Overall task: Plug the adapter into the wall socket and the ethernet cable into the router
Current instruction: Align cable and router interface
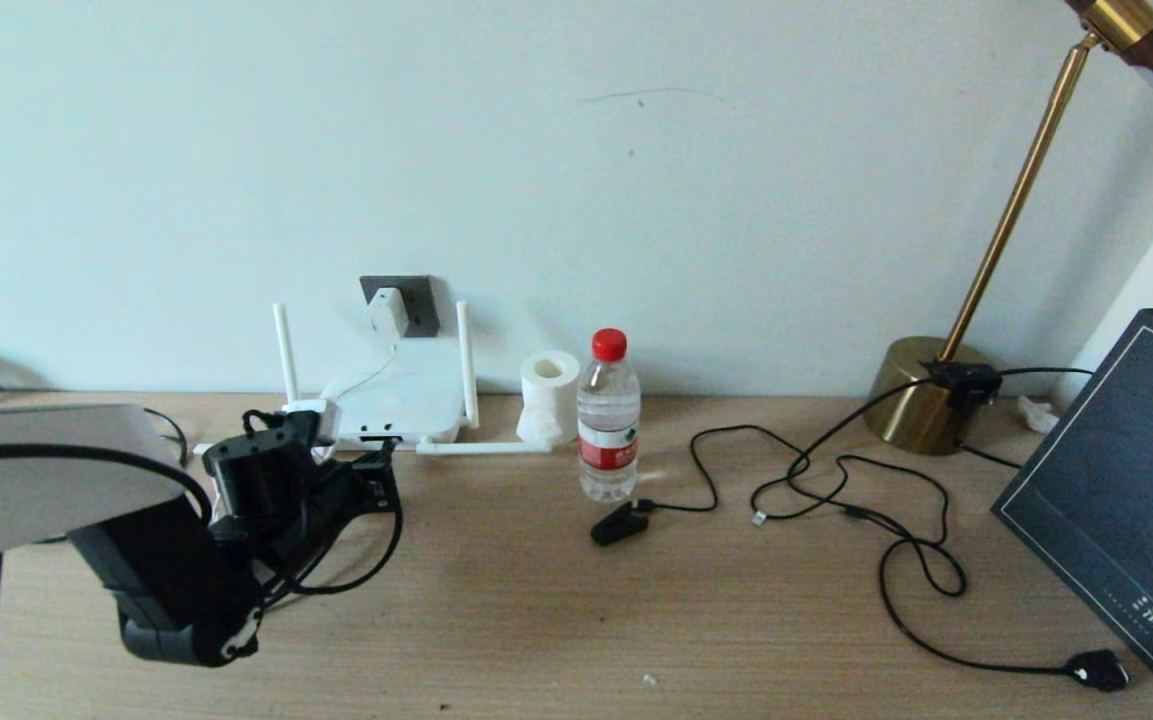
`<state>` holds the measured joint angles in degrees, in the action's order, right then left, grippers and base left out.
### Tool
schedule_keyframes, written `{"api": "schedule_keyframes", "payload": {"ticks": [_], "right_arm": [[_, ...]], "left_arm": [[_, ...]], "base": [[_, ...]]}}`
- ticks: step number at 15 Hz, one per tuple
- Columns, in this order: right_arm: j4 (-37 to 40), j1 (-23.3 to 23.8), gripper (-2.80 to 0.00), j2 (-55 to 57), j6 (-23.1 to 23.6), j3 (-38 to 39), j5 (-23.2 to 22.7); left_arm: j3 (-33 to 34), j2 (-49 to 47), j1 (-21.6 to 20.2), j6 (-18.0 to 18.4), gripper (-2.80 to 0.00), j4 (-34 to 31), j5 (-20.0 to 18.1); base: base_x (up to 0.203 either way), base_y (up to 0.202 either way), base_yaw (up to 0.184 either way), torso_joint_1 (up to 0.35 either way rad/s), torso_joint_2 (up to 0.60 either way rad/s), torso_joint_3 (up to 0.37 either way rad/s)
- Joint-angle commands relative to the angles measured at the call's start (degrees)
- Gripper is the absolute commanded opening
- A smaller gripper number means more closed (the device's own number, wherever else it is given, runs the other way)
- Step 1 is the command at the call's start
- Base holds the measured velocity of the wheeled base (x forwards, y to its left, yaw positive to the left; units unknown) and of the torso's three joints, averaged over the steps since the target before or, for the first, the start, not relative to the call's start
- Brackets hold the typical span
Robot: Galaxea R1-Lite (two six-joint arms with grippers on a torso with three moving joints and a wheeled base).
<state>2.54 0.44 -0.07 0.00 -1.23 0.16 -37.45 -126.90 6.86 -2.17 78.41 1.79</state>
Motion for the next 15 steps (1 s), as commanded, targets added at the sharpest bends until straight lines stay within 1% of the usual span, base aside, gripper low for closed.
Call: {"api": "schedule_keyframes", "payload": {"ticks": [1, 15], "right_arm": [[0.0, 0.0, -2.80, 0.1, 0.0, 0.0, 0.0], [0.0, 0.0, -2.80, 0.1, 0.0, 0.0, 0.0]], "left_arm": [[0.0, 0.0, 0.0, 0.0, -2.80, 0.4, 0.1], [-1.0, -0.1, 0.0, 0.0, -2.80, 0.4, 0.1]], "base": [[0.000, 0.000, 0.000, 0.000, 0.00, 0.000], [0.000, 0.000, 0.000, 0.000, 0.00, 0.000]]}}
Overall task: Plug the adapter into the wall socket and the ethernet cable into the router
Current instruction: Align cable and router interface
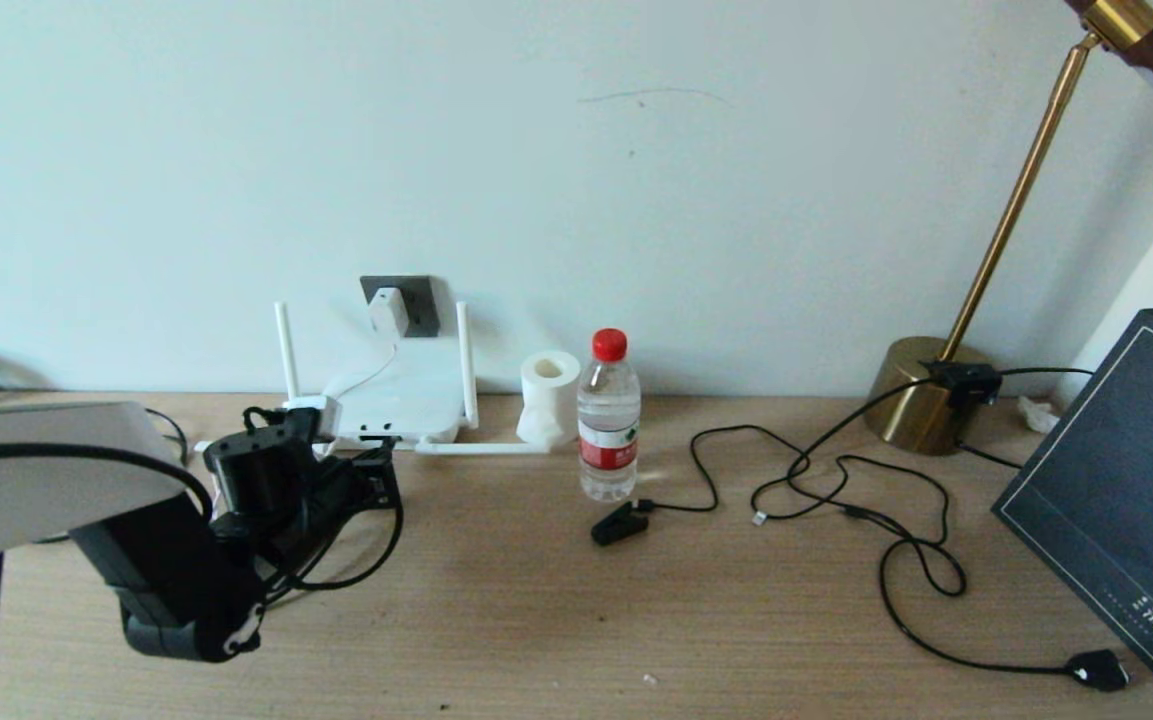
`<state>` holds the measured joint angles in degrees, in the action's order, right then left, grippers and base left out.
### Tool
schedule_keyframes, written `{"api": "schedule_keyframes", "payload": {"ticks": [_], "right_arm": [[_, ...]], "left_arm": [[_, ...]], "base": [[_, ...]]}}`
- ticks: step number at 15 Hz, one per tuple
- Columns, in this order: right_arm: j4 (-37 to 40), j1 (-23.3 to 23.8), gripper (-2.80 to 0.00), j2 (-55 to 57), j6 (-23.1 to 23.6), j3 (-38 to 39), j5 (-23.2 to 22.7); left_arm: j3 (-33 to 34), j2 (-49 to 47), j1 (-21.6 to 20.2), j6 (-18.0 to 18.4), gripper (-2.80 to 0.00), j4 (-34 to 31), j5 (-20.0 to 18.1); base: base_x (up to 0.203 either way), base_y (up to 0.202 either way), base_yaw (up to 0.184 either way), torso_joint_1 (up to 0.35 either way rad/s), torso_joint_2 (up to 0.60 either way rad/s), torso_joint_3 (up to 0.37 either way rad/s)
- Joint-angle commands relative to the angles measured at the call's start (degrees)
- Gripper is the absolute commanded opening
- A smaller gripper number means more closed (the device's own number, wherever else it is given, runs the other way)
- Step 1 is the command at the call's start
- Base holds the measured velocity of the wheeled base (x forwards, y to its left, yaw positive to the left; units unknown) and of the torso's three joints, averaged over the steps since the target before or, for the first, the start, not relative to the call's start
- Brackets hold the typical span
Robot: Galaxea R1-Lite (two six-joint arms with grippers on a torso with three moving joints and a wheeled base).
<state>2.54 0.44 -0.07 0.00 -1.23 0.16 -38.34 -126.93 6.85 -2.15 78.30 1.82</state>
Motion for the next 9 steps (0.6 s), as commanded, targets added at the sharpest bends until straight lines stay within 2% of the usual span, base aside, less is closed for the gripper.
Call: {"api": "schedule_keyframes", "payload": {"ticks": [1, 9], "right_arm": [[0.0, 0.0, -2.80, 0.1, 0.0, 0.0, 0.0], [0.0, 0.0, -2.80, 0.1, 0.0, 0.0, 0.0]], "left_arm": [[-0.1, -0.1, 0.0, 0.0, -2.80, 0.5, 0.0], [-0.8, -0.7, 0.1, -0.1, -2.80, 0.5, 0.0]], "base": [[0.000, 0.000, 0.000, 0.000, 0.00, 0.000], [0.000, 0.000, 0.000, 0.000, 0.00, 0.000]]}}
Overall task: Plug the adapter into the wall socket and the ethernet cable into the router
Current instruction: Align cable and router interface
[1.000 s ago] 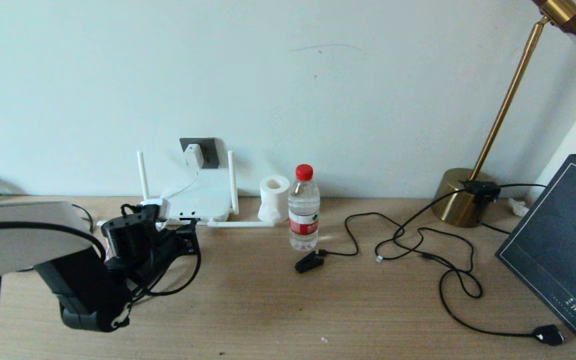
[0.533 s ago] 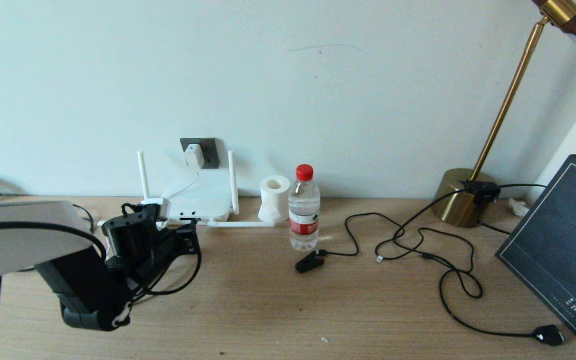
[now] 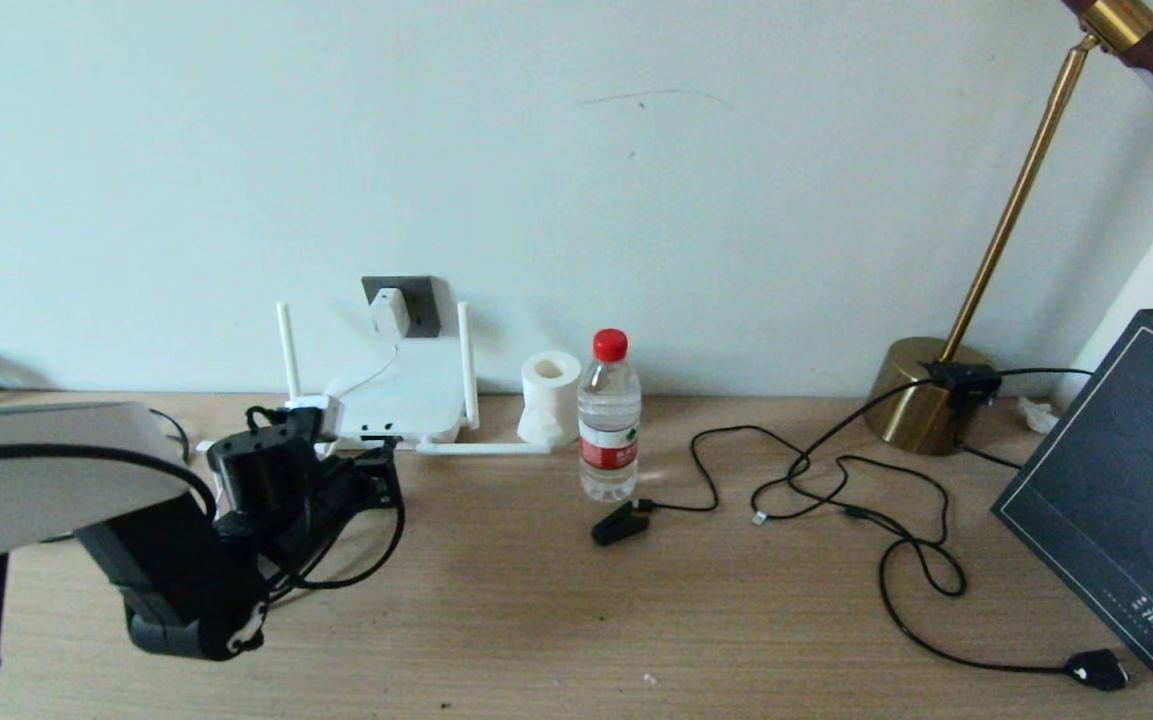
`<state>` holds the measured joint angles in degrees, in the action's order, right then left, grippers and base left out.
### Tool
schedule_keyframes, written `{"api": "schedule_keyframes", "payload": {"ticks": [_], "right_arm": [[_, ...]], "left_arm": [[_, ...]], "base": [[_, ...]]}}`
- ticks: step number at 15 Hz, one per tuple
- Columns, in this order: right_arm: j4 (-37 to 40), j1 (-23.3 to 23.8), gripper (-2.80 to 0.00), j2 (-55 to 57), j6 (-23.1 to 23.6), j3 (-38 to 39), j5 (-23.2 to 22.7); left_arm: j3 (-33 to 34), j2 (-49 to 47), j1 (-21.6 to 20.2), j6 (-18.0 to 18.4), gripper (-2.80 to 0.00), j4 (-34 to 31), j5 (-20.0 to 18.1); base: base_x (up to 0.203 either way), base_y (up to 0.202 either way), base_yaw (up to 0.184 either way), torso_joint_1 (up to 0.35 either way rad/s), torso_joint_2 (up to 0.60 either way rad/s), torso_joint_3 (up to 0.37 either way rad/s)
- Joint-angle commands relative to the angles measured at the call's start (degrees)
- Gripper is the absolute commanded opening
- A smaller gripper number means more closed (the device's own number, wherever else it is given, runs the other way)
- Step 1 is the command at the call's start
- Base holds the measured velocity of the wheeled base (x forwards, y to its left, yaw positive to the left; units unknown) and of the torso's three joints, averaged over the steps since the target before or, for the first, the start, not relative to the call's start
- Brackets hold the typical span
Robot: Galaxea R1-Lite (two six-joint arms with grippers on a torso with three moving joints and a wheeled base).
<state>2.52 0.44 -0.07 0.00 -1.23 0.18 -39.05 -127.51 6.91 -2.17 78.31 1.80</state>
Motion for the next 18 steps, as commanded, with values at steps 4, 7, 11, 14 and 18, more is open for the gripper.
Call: {"api": "schedule_keyframes", "payload": {"ticks": [4, 7, 11, 14, 18], "right_arm": [[0.0, 0.0, -2.80, 0.1, 0.0, 0.0, 0.0], [0.0, 0.0, -2.80, 0.1, 0.0, 0.0, 0.0], [0.0, 0.0, -2.80, 0.1, 0.0, 0.0, 0.0], [0.0, 0.0, -2.80, 0.1, 0.0, 0.0, 0.0], [0.0, 0.0, -2.80, 0.1, 0.0, 0.1, 0.0]], "left_arm": [[-0.1, -0.1, 0.1, 0.0, -2.80, 0.5, 0.0], [-0.1, -0.1, 0.1, 0.0, -2.80, 0.4, 0.0], [-0.1, -0.5, 0.1, 0.1, -2.80, 0.4, 0.0], [-0.1, -0.8, 0.1, 0.1, -2.80, 0.4, 0.0], [-0.1, -0.8, 0.1, 0.1, -2.80, 0.4, 0.0]], "base": [[0.000, 0.000, 0.000, 0.000, 0.00, 0.000], [0.000, 0.000, 0.000, 0.000, 0.00, 0.000], [0.000, 0.000, 0.000, 0.000, 0.00, 0.000], [0.000, 0.000, 0.000, 0.000, 0.00, 0.000], [0.000, 0.000, 0.000, 0.000, 0.00, 0.000]]}}
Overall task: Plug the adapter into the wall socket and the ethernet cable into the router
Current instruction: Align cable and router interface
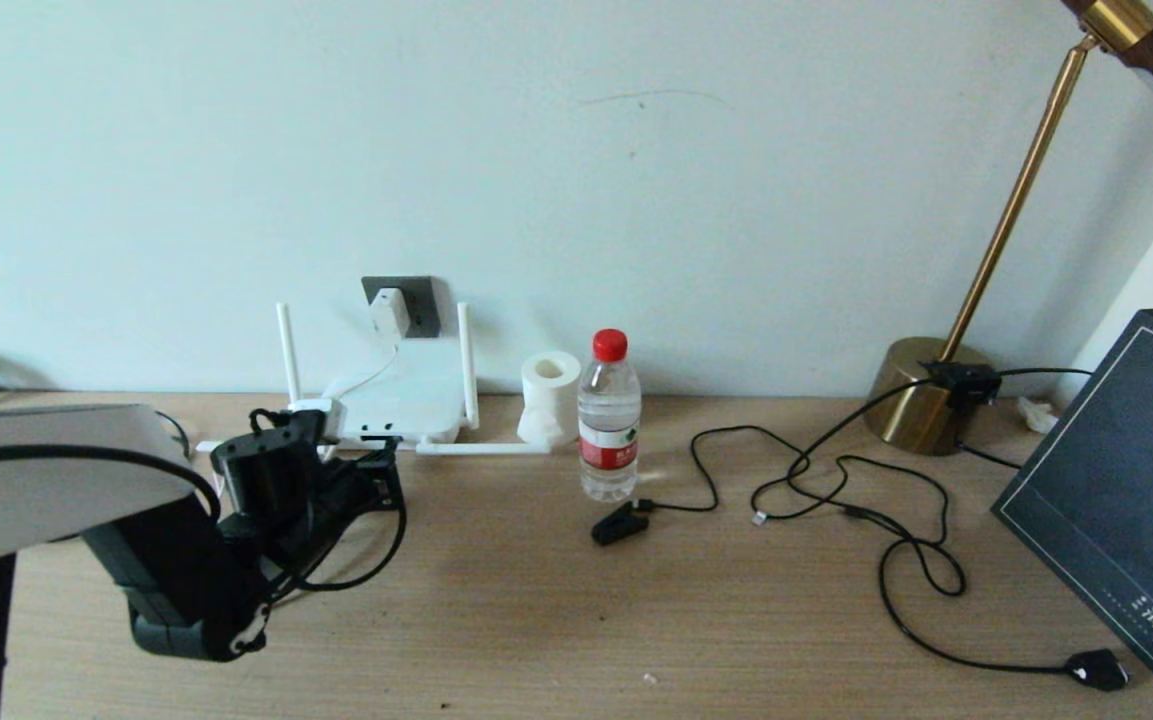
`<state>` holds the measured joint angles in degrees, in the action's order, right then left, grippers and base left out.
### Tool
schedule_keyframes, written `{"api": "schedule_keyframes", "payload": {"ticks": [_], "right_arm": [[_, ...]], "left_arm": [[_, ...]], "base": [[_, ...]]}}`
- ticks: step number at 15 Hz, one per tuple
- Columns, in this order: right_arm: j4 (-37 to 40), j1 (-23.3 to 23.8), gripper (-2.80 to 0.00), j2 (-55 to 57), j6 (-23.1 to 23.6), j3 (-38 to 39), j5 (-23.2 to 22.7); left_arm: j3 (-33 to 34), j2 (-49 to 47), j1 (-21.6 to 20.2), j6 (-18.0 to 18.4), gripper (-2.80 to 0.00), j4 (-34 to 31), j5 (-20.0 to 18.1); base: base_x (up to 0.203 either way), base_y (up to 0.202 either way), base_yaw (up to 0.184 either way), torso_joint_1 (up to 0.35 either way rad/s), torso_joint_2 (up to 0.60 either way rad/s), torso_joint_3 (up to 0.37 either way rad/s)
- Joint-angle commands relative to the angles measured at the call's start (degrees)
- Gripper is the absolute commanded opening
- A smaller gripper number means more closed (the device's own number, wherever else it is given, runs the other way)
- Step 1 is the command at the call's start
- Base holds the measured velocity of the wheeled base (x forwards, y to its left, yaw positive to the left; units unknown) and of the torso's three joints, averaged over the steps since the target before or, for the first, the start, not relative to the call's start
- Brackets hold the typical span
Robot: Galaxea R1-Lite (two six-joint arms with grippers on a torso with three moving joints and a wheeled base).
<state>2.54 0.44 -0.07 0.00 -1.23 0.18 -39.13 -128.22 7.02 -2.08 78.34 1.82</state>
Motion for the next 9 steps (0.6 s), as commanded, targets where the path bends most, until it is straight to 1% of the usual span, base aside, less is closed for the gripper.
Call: {"api": "schedule_keyframes", "payload": {"ticks": [1, 9], "right_arm": [[0.0, 0.0, -2.80, 0.1, 0.0, 0.0, 0.0], [0.0, 0.0, -2.80, 0.1, 0.0, 0.0, 0.0]], "left_arm": [[0.1, -0.1, 0.1, 0.0, -2.80, 0.4, 0.0], [2.9, 1.1, 0.4, 0.0, -2.80, 1.2, 0.0]], "base": [[0.000, 0.000, 0.000, 0.000, 0.00, 0.000], [0.000, 0.000, 0.000, 0.000, 0.00, 0.000]]}}
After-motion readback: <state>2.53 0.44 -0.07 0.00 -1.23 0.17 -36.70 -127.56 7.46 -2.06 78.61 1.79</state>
